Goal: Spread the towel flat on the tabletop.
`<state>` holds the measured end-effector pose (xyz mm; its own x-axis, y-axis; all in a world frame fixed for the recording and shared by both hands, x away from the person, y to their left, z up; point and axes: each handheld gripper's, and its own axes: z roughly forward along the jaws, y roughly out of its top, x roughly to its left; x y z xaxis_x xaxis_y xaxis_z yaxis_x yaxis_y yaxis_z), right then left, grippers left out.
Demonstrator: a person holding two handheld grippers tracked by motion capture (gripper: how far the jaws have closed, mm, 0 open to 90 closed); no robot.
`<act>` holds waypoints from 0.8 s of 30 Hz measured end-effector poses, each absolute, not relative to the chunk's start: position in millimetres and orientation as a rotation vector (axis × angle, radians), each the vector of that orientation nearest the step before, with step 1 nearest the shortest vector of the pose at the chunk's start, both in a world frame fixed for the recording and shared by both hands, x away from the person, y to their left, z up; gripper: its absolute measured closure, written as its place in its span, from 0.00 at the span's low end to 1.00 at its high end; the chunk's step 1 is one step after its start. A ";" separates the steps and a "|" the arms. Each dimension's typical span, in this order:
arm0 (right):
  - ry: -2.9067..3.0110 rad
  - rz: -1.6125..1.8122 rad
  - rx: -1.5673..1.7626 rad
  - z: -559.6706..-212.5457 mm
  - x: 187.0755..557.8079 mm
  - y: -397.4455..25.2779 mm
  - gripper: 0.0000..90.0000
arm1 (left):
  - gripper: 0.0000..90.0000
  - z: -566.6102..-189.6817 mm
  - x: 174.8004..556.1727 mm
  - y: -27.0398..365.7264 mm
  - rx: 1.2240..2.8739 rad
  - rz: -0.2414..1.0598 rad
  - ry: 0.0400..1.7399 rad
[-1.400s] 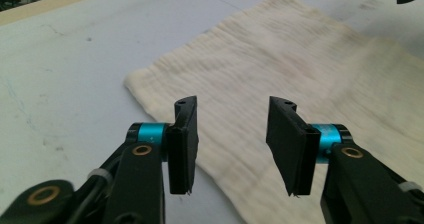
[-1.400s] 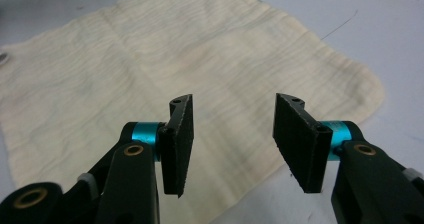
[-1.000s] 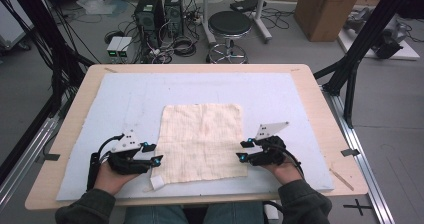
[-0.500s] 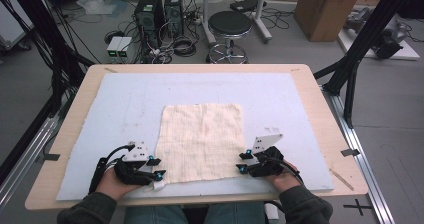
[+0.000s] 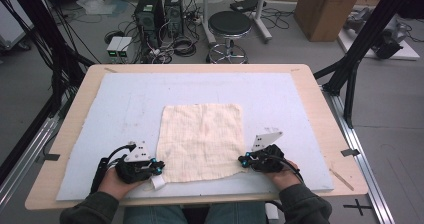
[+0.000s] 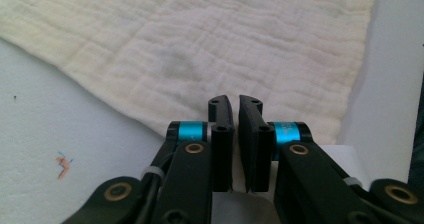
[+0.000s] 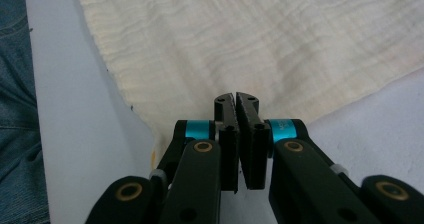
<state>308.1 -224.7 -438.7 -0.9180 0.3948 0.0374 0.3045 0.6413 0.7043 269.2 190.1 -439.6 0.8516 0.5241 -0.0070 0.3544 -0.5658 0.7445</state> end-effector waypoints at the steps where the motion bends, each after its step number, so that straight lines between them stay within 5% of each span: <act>1: 2.738 1.140 0.585 -438.5 308.0 -225.1 0.98 | 0.96 -439.0 269.8 190.3 2.234 0.273 0.627; 24: 2.746 1.191 0.609 -434.7 288.6 -241.1 0.97 | 0.96 -431.7 263.8 193.3 2.209 0.240 0.616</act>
<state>288.6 -241.1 -434.7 -0.9167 0.3920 0.0769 0.3240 0.6172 0.7169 263.8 193.3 -431.7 0.8628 0.5045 -0.0319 0.3503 -0.5513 0.7572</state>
